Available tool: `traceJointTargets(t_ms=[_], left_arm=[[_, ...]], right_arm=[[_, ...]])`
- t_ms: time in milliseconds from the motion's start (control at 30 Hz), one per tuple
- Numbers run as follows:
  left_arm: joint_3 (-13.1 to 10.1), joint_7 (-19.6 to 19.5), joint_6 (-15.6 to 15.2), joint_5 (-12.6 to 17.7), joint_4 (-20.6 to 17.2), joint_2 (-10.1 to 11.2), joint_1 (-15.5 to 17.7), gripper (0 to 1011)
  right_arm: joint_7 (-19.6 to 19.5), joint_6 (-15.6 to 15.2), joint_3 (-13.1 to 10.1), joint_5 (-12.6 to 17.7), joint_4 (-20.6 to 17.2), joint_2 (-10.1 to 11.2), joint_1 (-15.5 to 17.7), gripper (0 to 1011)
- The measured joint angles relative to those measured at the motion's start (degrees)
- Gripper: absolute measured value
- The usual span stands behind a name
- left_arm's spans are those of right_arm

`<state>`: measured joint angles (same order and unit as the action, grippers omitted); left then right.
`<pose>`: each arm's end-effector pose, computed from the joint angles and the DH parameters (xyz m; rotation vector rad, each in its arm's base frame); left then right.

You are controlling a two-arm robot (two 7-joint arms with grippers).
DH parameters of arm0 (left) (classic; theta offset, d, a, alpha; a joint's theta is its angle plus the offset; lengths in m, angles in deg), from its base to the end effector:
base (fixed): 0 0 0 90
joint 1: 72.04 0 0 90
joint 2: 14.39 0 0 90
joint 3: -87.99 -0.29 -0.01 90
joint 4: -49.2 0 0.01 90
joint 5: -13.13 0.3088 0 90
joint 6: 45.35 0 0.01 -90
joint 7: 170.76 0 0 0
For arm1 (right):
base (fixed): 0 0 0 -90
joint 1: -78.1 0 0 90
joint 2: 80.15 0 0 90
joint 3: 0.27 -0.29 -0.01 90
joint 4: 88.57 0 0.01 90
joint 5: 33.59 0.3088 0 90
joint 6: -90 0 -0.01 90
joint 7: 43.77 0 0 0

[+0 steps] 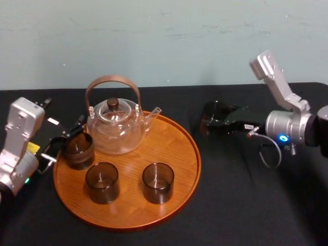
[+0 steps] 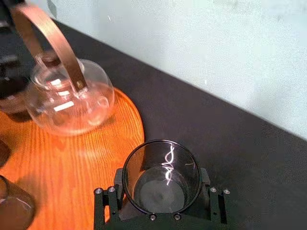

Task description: Pick up the glass from the table and place it on the tray.

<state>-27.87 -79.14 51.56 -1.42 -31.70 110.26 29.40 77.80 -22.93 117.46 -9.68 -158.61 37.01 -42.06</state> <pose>0.3581 0.0827 -0.3022 0.3043 -0.2852 1.2480 0.4489 -0.0605 -0.2379 -0.4202 0.2236 -0.8093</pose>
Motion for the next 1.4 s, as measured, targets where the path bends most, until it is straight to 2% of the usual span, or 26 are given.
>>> traceJointTargets(t_ms=[233,333,567,1000,1400], left_arm=[[0.0,0.0,0.0,0.0,0.0,0.0,0.0,1001],[0.0,0.0,0.0,0.0,0.0,0.0,0.0,1002],[0.0,0.0,0.0,0.0,0.0,0.0,0.0,1001],[0.0,0.0,0.0,0.0,0.0,0.0,0.0,1001],[0.0,0.0,0.0,0.0,0.0,0.0,0.0,1002]], right_arm=[[0.43,-0.71,-0.78,1.83,-5.5,2.58,0.46,906],[0.88,-0.66,-0.45,2.02,-6.22,3.02,0.18,906],[3.02,0.45,2.1,2.04,-6.48,3.22,-1.39,906],[6.48,3.28,8.38,0.93,-2.07,-0.28,-5.34,907],[7.34,5.66,11.33,-0.07,3.14,-3.69,-7.08,906]])
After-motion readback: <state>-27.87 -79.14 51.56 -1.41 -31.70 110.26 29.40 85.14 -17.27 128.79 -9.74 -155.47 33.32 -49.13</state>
